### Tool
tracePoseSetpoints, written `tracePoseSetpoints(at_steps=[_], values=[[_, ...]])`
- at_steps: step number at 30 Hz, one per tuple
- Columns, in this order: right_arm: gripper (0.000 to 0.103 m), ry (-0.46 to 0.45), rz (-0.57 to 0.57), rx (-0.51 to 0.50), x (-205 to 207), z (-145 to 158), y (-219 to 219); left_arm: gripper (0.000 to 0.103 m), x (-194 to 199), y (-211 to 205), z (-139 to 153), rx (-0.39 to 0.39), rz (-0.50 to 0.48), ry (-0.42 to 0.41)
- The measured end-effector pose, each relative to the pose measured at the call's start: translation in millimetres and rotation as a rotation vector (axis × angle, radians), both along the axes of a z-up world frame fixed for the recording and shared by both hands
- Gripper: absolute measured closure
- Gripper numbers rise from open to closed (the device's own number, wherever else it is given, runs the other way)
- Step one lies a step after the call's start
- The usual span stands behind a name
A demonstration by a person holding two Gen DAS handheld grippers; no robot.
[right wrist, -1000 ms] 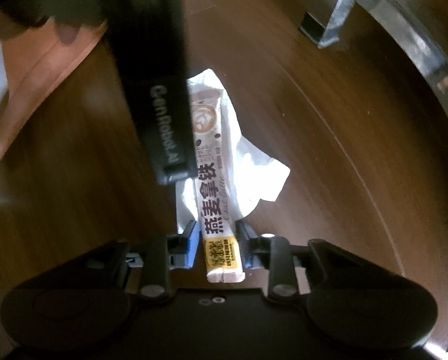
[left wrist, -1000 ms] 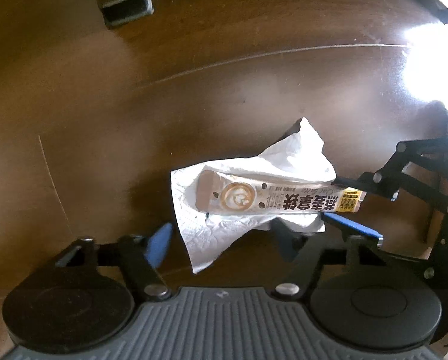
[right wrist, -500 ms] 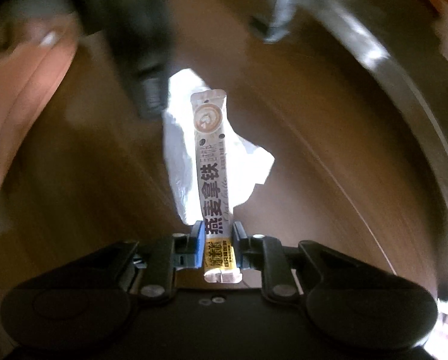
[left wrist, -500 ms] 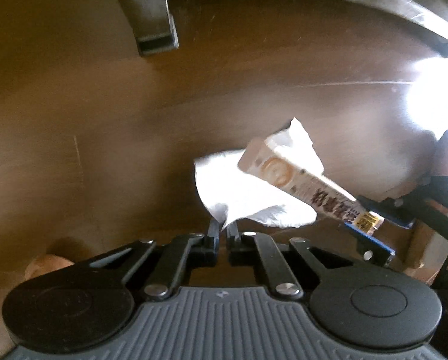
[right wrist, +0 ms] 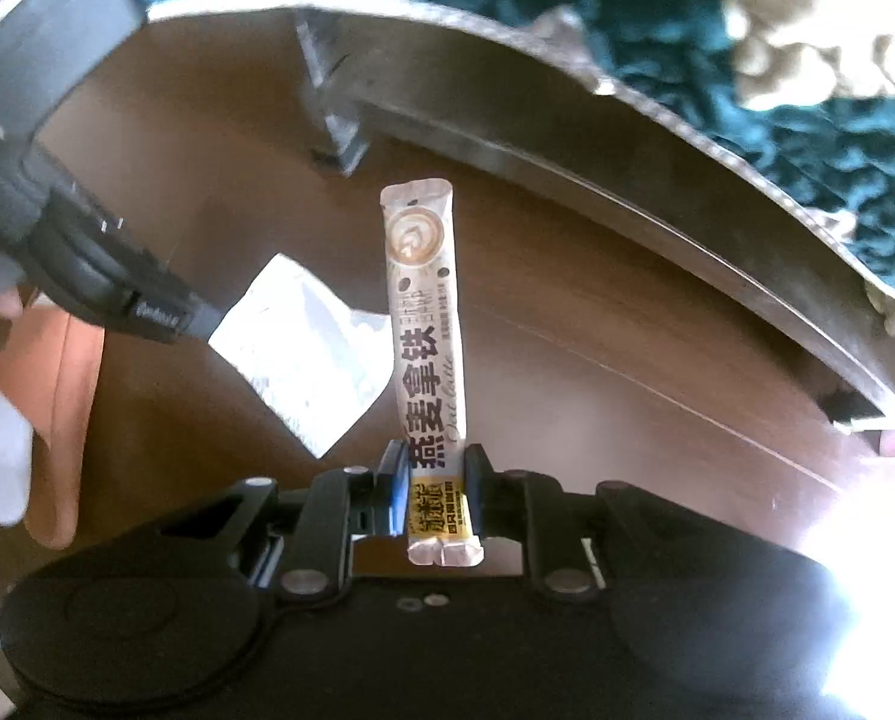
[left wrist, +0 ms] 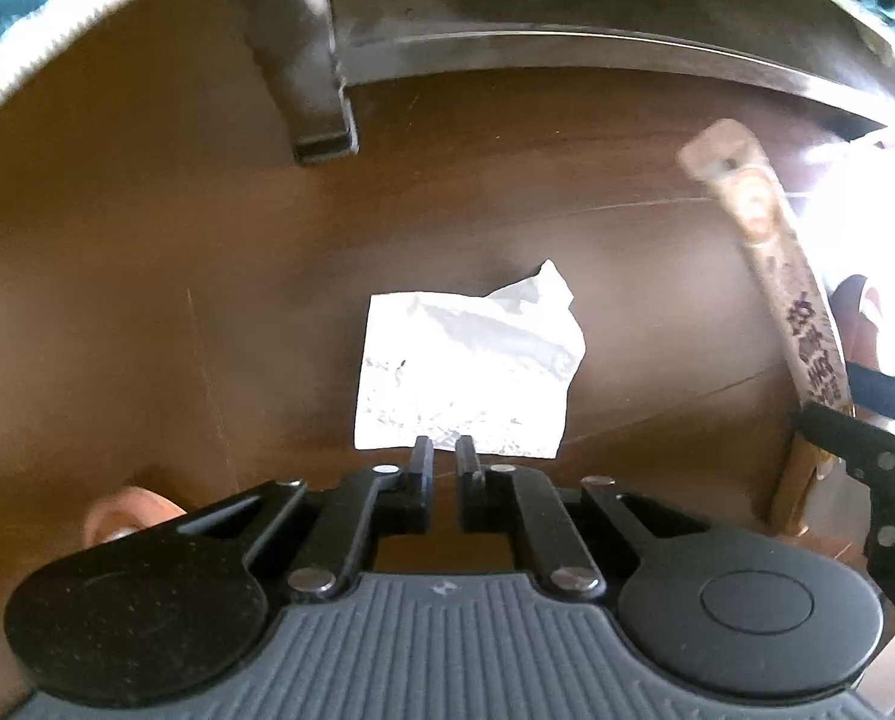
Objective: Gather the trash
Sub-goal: 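Grasp the oat-latte sachet with right while left grasps the white tissue, then lift the sachet and tissue with both tools over the teal bin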
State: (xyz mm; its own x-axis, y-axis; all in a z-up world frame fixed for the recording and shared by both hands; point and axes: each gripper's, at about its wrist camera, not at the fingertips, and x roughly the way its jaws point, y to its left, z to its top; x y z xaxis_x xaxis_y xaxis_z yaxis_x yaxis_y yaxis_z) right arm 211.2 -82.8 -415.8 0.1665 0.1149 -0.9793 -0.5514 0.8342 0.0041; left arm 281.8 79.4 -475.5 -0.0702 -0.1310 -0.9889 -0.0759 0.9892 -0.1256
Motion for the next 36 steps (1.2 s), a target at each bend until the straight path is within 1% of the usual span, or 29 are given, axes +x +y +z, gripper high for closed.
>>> tracePoseSetpoints(at_steps=[1,2,3,4,5,6,8,12,15,17,21,25,26,27,29,31,32,33,34,35,36], values=[[0.085,0.008,-0.013,0.003,3.5,-3.1,-1.2,0.086,1.2,1.3,-4.1,-0.006,0.013,0.003],[0.085,0.015,-0.022,0.006,9.5,-7.1,-4.3,0.069,1.6,1.4,-5.9,-0.013,0.024,0.007],[0.085,0.025,-0.033,0.008,13.1,-12.4,-6.2,0.041,3.1,1.4,-12.1,-0.018,0.035,0.013],[0.085,0.036,-0.046,0.012,16.0,-16.9,-15.8,0.030,4.5,0.3,-17.2,-0.016,0.046,0.011],[0.085,0.045,-0.059,0.016,13.3,-19.3,-23.2,0.022,6.1,0.4,-20.5,-0.012,0.061,-0.002],[0.085,0.053,-0.067,0.019,16.7,-23.1,-25.7,0.022,8.1,1.3,-25.7,-0.024,0.089,-0.003],[0.085,0.072,-0.094,0.026,21.2,-32.2,-28.2,0.022,11.3,5.8,-50.2,-0.066,0.178,0.032],[0.085,0.105,-0.140,0.037,23.6,-48.5,-30.3,0.022,20.4,13.9,-77.0,-0.054,0.336,0.056],[0.085,0.124,-0.153,0.040,23.9,-56.2,-30.7,0.022,25.4,17.1,-95.4,-0.079,0.440,0.086],[0.085,0.132,-0.157,0.043,23.2,-59.7,-30.4,0.022,27.9,17.9,-103.4,-0.099,0.486,0.096],[0.085,0.142,-0.163,0.045,25.5,-65.6,-29.4,0.023,31.6,15.8,-112.7,-0.068,0.514,0.116],[0.085,0.143,-0.175,0.045,26.3,-65.7,-31.9,0.024,34.3,5.0,-115.8,-0.013,0.470,0.119],[0.085,0.143,-0.175,0.040,26.5,-66.4,-32.1,0.028,34.5,1.1,-115.0,0.006,0.443,0.115],[0.085,0.144,-0.173,0.036,27.1,-67.6,-31.9,0.035,33.8,-2.0,-114.1,0.023,0.426,0.112],[0.085,0.146,-0.170,0.030,27.2,-69.7,-31.1,0.046,31.1,-5.8,-111.3,0.064,0.400,0.102],[0.085,0.144,-0.170,0.026,27.2,-71.4,-30.3,0.057,29.8,-7.8,-108.8,0.085,0.382,0.100],[0.085,0.144,-0.170,0.024,27.5,-72.8,-29.4,0.069,28.8,-6.7,-107.9,0.093,0.384,0.101],[0.085,0.143,-0.167,0.021,27.6,-73.0,-28.7,0.090,27.7,-5.0,-106.7,0.088,0.386,0.098],[0.085,0.139,-0.166,0.018,27.5,-73.1,-27.1,0.098,26.7,-3.1,-106.6,0.072,0.384,0.104],[0.085,0.138,-0.167,0.018,27.7,-73.0,-26.0,0.098,25.4,-1.6,-105.9,0.069,0.382,0.113],[0.085,0.138,-0.168,0.020,27.9,-72.1,-25.3,0.098,25.4,4.0,-99.3,0.076,0.375,0.113]])
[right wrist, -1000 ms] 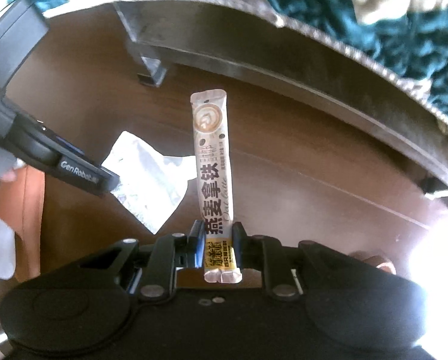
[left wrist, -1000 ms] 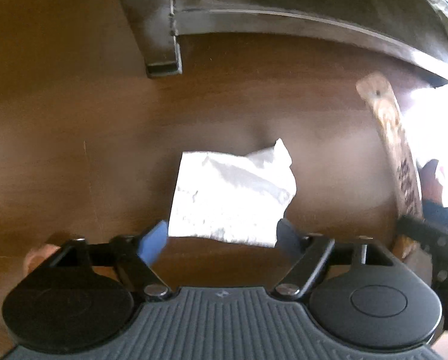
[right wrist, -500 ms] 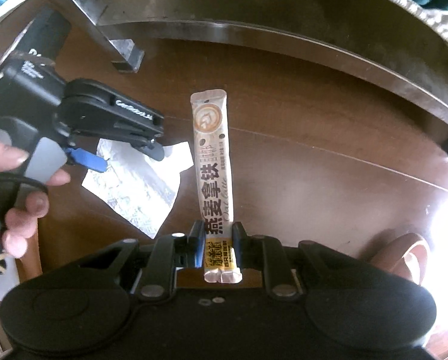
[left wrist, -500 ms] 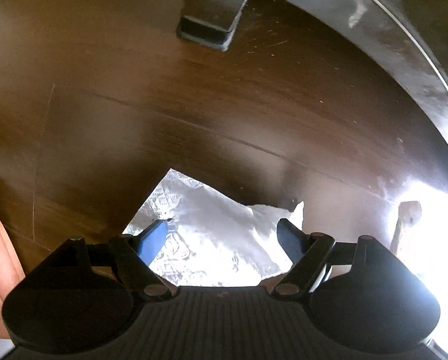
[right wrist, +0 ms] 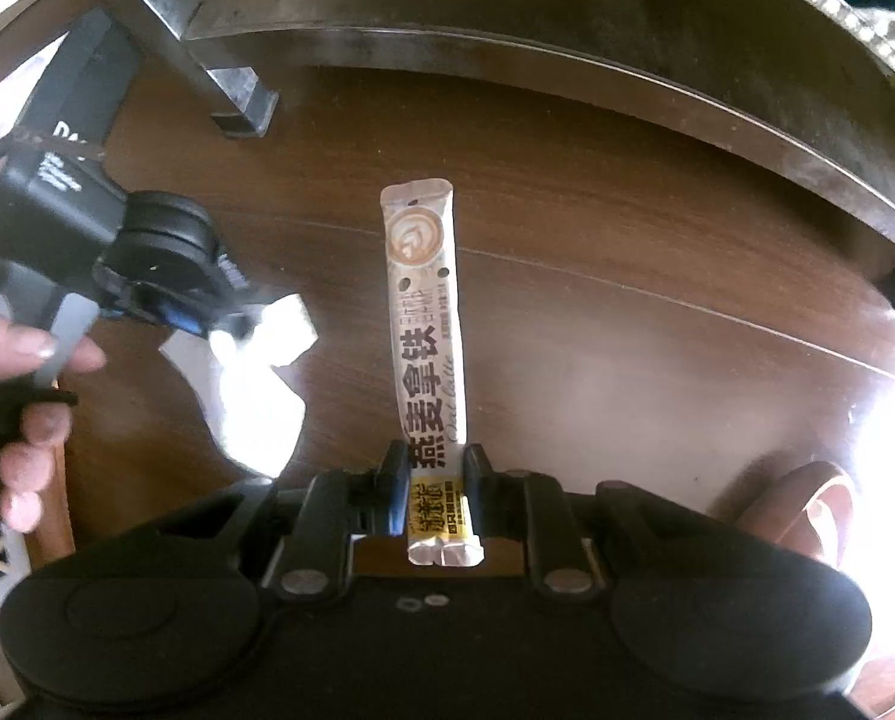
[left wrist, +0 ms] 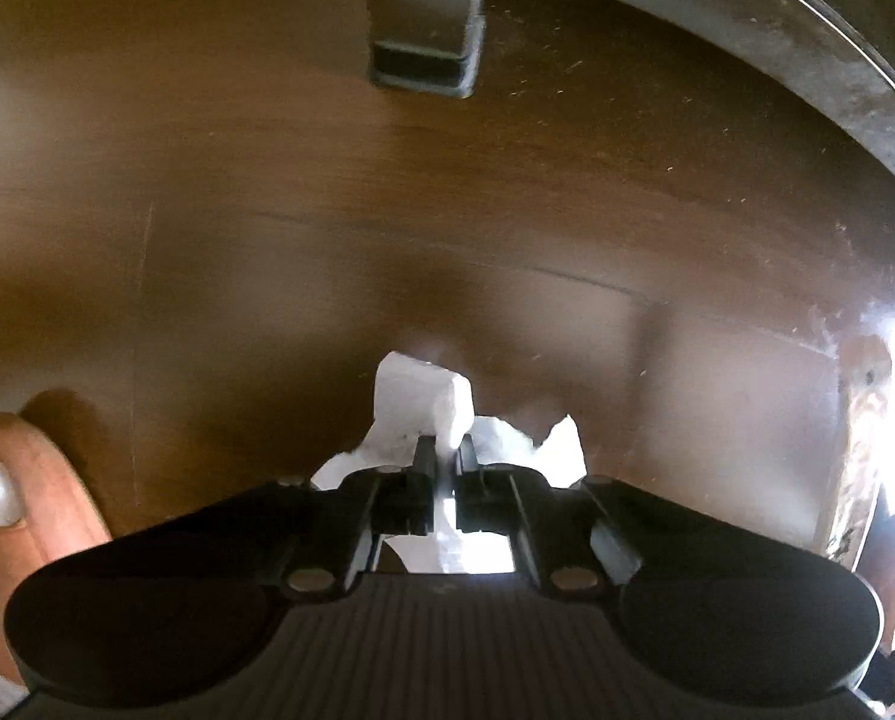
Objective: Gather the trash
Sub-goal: 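Lift the sachet and tissue with both tools over the teal bin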
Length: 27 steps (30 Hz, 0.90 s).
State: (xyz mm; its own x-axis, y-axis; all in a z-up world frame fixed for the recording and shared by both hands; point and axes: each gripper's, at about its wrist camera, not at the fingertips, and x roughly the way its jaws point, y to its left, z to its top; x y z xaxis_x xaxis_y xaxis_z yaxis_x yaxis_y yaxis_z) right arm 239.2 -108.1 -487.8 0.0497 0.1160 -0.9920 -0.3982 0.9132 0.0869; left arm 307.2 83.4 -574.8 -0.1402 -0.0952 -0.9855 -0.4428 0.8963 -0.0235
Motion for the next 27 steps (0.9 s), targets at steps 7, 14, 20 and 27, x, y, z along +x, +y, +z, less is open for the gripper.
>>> tracePoseSetpoints(at_steps=[7,14,20,27], values=[[0.085,0.001,-0.042,0.020,-9.1,27.3,1.7,0.098,-18.2,4.8,48.7,0.006,-0.042,-0.028],[0.085,-0.032,-0.114,0.076,-35.2,91.6,-0.2,0.098,-36.0,1.1,133.3,0.014,-0.079,-0.108],[0.085,-0.150,-0.115,0.102,-66.2,161.4,-11.3,0.098,-52.2,-3.3,222.4,0.027,-0.118,-0.215],[0.085,-0.356,-0.128,0.179,-92.6,253.1,-29.6,0.098,-76.9,-22.6,325.8,0.038,-0.204,-0.398]])
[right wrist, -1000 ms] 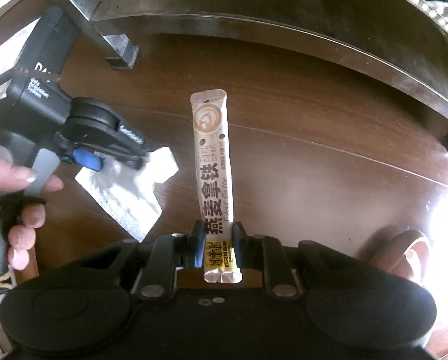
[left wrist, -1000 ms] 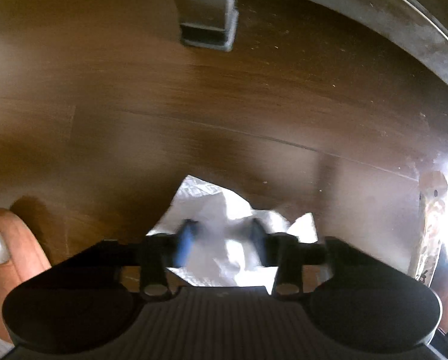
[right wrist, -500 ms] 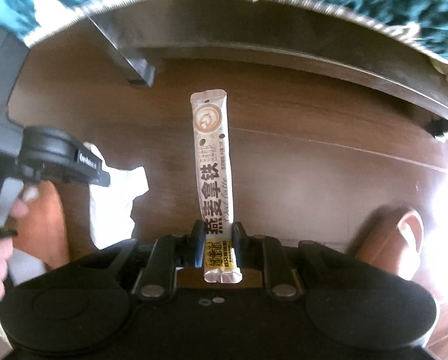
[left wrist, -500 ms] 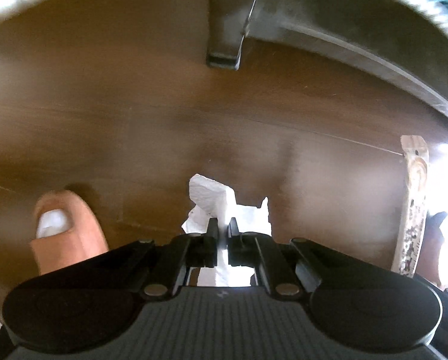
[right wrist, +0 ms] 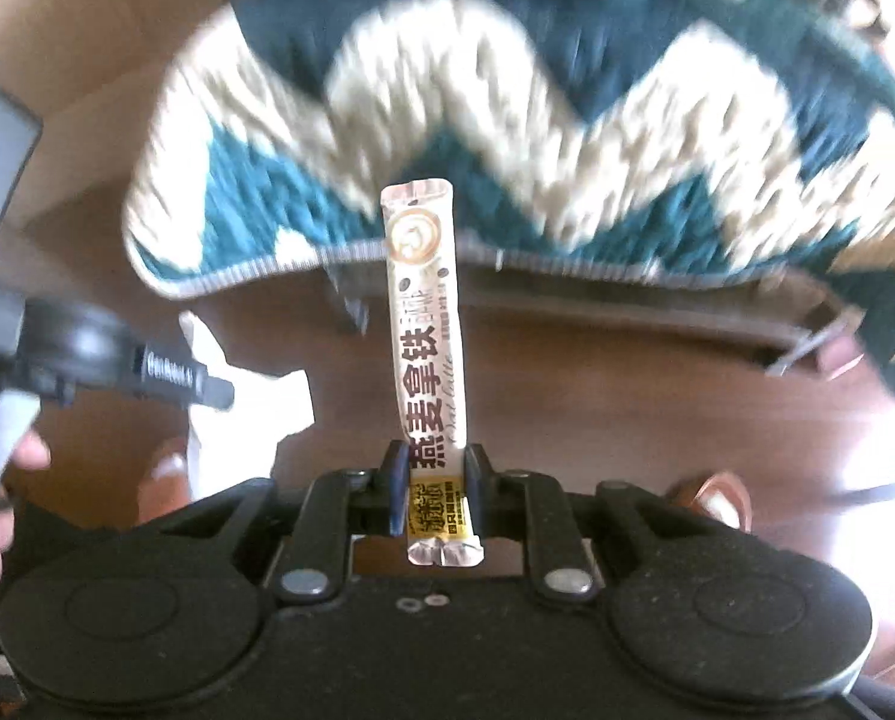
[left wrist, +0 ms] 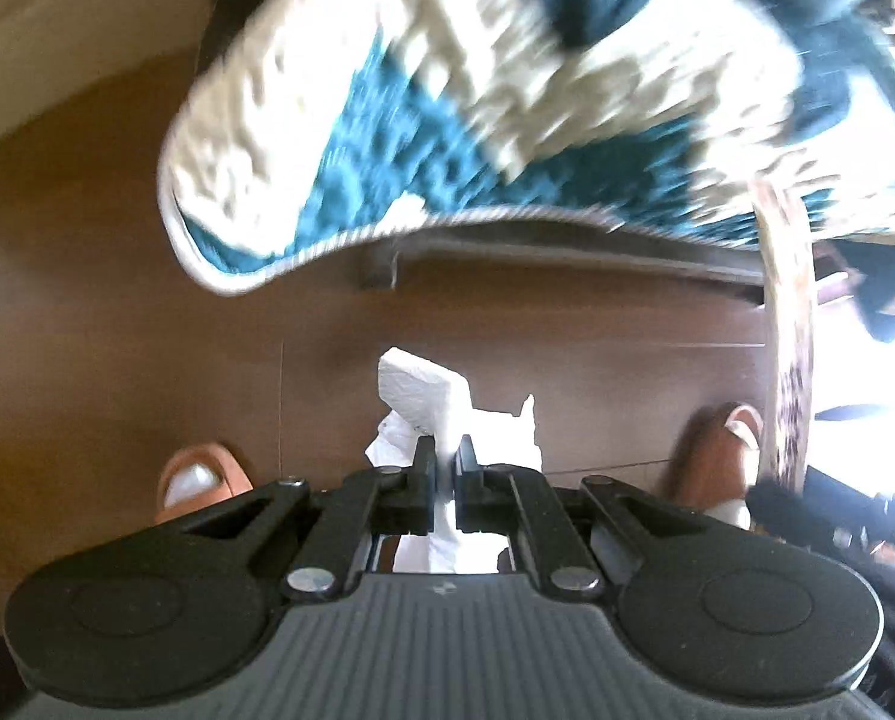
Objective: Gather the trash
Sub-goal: 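Lift the sachet and tissue with both tools over the teal bin, then open both tools to drop the sachet and tissue into the bin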
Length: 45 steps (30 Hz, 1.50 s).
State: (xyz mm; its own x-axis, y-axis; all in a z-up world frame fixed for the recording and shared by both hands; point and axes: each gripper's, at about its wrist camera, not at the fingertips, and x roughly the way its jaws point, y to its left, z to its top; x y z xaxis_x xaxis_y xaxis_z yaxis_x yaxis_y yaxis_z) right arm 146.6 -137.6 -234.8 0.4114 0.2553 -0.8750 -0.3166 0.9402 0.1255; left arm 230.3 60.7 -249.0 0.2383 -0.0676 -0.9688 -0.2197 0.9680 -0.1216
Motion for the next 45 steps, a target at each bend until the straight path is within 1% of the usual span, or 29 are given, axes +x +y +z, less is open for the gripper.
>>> tracePoseSetpoints(at_steps=[2,4,6,9,12,14,17,21,24,27,31,34,36,39,42,45], values=[[0.085,-0.054,-0.009,0.021,-5.0,24.5,-1.5,0.098,-6.4,-5.1,20.4,0.012,-0.023,-0.058],[0.085,-0.110,-0.011,0.040,-11.3,49.7,-4.2,0.098,-9.8,-8.2,42.8,0.021,-0.027,-0.104],[0.085,-0.174,-0.006,0.053,-17.3,74.0,-7.4,0.098,-13.3,-7.4,71.3,0.021,-0.030,-0.170],[0.085,-0.267,-0.013,0.072,-24.6,112.3,-13.7,0.098,-16.7,-9.3,106.6,0.015,-0.041,-0.266],[0.085,-0.340,-0.027,0.095,-26.0,145.0,-22.6,0.098,-15.8,-12.4,140.6,0.037,-0.065,-0.363],[0.085,-0.380,-0.031,0.113,-25.1,165.9,-27.2,0.098,-13.3,-13.6,167.0,0.038,-0.075,-0.424],[0.085,-0.451,-0.036,0.118,-21.1,197.4,-30.6,0.098,-7.4,-18.1,210.0,0.064,-0.099,-0.515],[0.085,-0.539,-0.047,0.134,-10.6,238.8,-34.8,0.098,1.6,-21.2,261.3,0.074,-0.116,-0.622],[0.085,-0.604,-0.051,0.136,-3.5,268.9,-36.8,0.098,8.9,-26.6,303.0,0.101,-0.135,-0.707],[0.085,-0.659,-0.058,0.144,7.7,292.7,-41.1,0.098,19.7,-29.3,341.3,0.096,-0.139,-0.776],[0.085,-0.725,-0.067,0.165,22.1,326.8,-45.4,0.098,35.5,-34.8,382.4,0.113,-0.146,-0.857],[0.085,-0.766,-0.071,0.177,32.4,347.7,-47.0,0.098,47.9,-35.9,407.9,0.118,-0.156,-0.910],[0.085,-0.789,-0.073,0.180,40.6,358.7,-48.3,0.098,58.8,-38.0,416.5,0.118,-0.157,-0.936],[0.085,-0.801,-0.081,0.178,57.8,368.3,-45.7,0.098,76.4,-40.7,428.1,0.119,-0.149,-0.952],[0.085,-0.790,-0.085,0.161,82.3,366.9,-40.3,0.098,98.8,-42.7,426.3,0.115,-0.147,-0.950],[0.085,-0.757,-0.084,0.144,105.4,355.6,-34.7,0.098,123.9,-45.0,411.9,0.119,-0.148,-0.914]])
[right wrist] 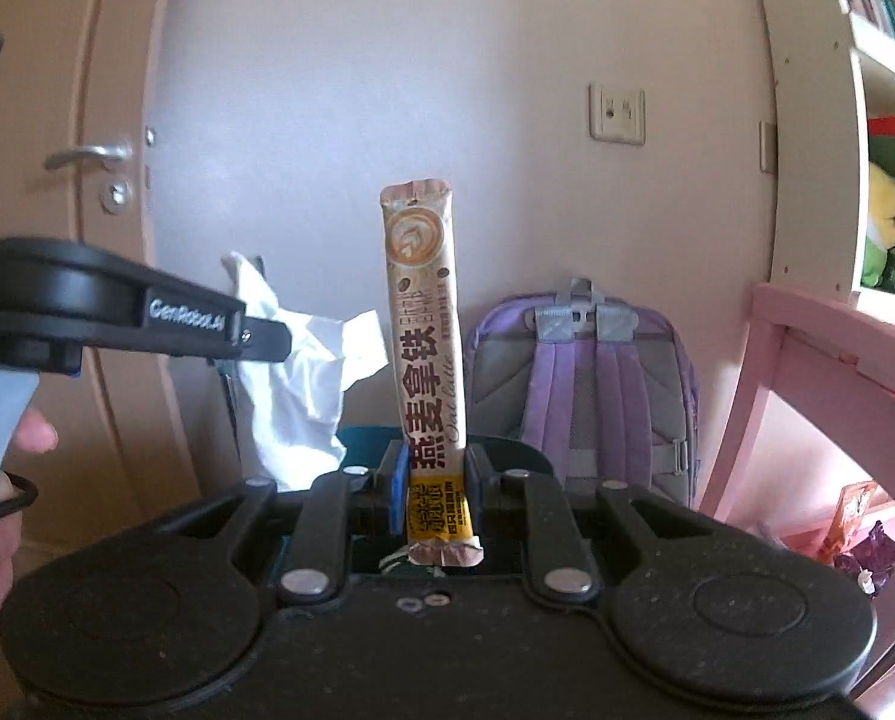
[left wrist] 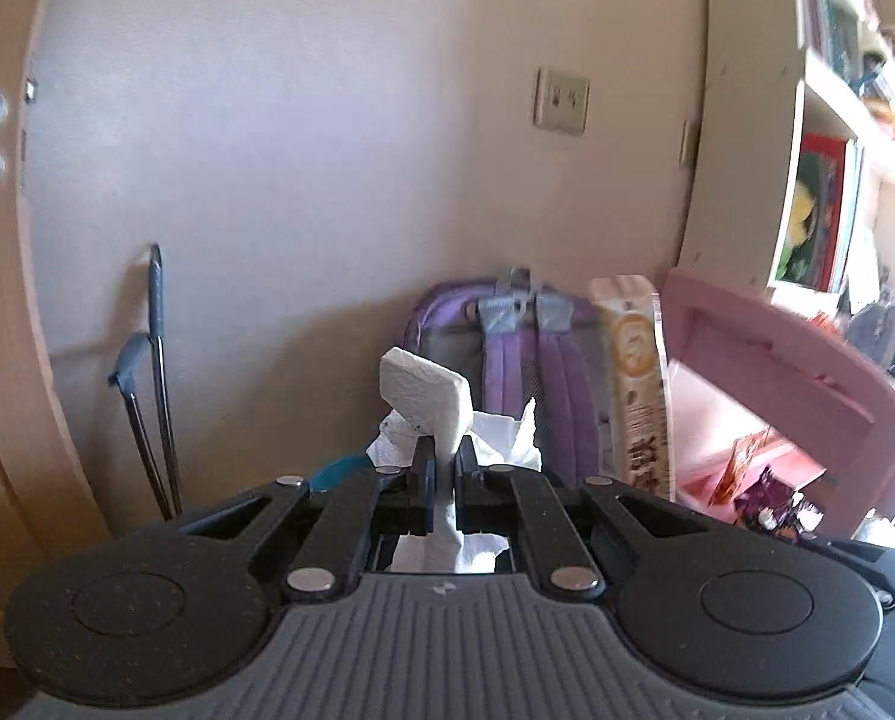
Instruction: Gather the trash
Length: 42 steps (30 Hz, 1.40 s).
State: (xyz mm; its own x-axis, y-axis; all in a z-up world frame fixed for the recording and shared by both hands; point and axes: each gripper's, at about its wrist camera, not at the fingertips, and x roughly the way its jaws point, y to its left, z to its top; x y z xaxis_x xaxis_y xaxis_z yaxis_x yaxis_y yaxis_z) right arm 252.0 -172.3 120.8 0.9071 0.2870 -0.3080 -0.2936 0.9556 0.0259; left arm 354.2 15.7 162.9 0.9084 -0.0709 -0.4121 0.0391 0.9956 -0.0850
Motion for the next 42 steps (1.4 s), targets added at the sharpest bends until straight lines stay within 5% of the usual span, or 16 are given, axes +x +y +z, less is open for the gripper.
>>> tracePoseSetpoints(at_steps=[9,22,25,28,29,30,42], values=[[0.085,0.116,-0.002,-0.072,53.0,-47.9,11.3,0.097,55.3,-8.0,-58.6,0.062,0.003,0.153],[0.078,0.244,0.002,-0.094,71.7,-71.6,11.4,0.096,88.4,-12.4,-107.2,0.073,-0.017,0.354],[0.071,0.251,-0.007,-0.082,68.6,-71.2,6.4,0.086,85.1,-12.9,-109.1,0.062,-0.020,0.367],[0.069,0.239,-0.001,-0.082,62.9,-68.1,3.8,0.054,78.3,-12.2,-108.3,0.060,-0.005,0.358],[0.068,0.237,-0.001,-0.078,60.9,-66.1,3.3,0.035,74.4,-11.5,-106.9,0.058,0.004,0.345],[0.067,0.237,-0.001,-0.073,58.6,-64.1,2.3,0.029,71.2,-11.4,-104.8,0.056,0.011,0.328],[0.052,0.171,-0.001,-0.044,12.8,-26.5,-0.5,0.024,9.8,-6.6,-61.6,0.081,0.015,0.193]])
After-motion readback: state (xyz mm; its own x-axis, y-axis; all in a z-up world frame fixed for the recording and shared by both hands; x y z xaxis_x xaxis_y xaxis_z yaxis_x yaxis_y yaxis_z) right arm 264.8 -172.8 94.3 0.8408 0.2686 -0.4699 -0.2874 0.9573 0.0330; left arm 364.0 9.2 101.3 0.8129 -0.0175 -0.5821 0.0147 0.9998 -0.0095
